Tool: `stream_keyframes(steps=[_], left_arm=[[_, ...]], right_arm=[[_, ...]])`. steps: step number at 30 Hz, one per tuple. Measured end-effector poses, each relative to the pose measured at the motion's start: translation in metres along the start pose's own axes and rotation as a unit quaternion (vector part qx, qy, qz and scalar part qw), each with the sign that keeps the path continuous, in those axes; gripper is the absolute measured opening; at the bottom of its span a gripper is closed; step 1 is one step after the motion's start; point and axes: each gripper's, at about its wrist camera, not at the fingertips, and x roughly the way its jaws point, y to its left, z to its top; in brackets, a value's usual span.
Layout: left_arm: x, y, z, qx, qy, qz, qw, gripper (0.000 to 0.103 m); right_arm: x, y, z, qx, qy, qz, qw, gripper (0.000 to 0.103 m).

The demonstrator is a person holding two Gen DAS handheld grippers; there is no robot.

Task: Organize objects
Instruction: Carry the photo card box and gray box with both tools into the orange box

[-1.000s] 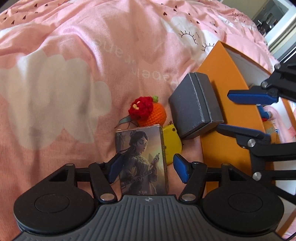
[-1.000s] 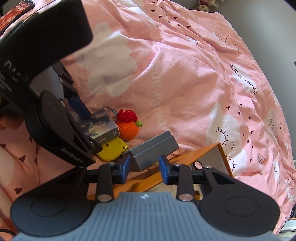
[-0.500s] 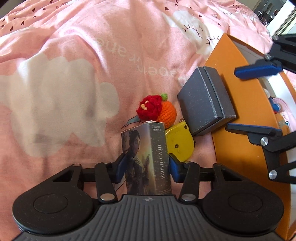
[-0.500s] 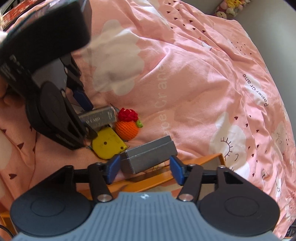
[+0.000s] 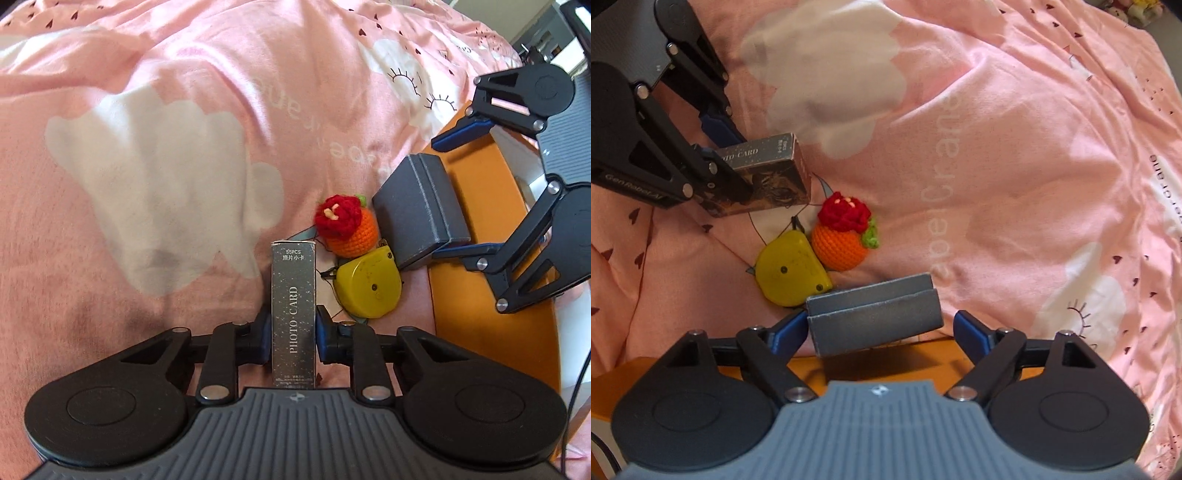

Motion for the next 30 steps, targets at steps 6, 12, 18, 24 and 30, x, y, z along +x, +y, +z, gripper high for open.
stream_keyframes(steps=[6,12,18,24,30], left_arm=[[-0.004,0.003,-0.003,-0.007,-0.004,-0.010,0.9999,0.025],[-0.015,0.009,-0.007,-0.023,-0.016,-0.027,0.9993,0.025],[-0.041,-0.004,-0.005,-0.023,-0.051,-0.046,0.9974,0.025],[-0.089,-0.031,-0.006,0.002,-0.100,-0.082,0.9915,0.025],[-0.128,-0.080,-0.012,0.054,-0.121,-0.142,0.9810,0.025]], right_arm=[[0.005,0.003,0.004,-0.007,0.013,0.012,1.000,0.081],[-0.014,0.007,0.000,0.003,-0.004,-0.003,1.000,0.080],[-0.062,0.014,-0.008,0.025,-0.057,-0.016,0.998,0.080],[-0.121,0.041,-0.034,0.010,-0.093,-0.051,0.994,0.080],[-0.164,0.069,-0.079,0.021,-0.083,-0.057,0.995,0.080]])
